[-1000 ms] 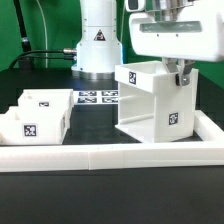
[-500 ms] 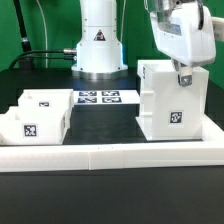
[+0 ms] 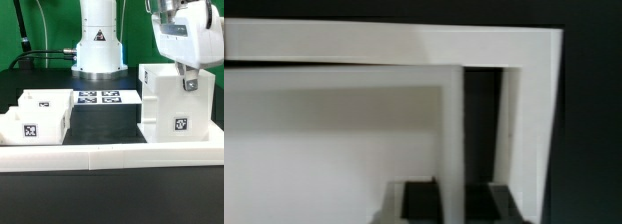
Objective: Assemble drawer
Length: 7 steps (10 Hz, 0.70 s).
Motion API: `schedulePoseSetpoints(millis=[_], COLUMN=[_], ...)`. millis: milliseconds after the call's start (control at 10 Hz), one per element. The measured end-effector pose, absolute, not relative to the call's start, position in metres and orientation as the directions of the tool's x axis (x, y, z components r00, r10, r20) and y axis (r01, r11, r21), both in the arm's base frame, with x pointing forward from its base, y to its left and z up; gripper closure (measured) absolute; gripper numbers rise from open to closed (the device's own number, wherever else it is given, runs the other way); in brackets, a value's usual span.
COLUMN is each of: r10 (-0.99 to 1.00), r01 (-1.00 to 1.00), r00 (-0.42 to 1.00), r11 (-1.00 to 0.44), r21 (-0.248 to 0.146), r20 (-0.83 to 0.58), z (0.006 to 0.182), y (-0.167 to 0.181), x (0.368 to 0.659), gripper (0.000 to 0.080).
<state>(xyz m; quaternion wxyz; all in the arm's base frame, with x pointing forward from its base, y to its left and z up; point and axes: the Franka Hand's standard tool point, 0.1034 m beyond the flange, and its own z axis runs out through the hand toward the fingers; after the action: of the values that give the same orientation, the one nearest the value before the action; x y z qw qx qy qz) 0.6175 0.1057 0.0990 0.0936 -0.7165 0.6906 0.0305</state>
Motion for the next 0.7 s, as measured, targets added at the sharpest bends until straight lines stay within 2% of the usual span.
schedulePoseSetpoints(millis=[300,700], r10=[-0.984,-0.983], r01=[-0.994,-0.994], r00=[0.041,0.048], r11=[-0.022,-0.03], r21=[-0.109,-0.103], r20=[-0.175,-0.176], z=[0.099,0.099], y=[0.105,0.105], x=[0.642,0.644], gripper=[0.0758,0.0758])
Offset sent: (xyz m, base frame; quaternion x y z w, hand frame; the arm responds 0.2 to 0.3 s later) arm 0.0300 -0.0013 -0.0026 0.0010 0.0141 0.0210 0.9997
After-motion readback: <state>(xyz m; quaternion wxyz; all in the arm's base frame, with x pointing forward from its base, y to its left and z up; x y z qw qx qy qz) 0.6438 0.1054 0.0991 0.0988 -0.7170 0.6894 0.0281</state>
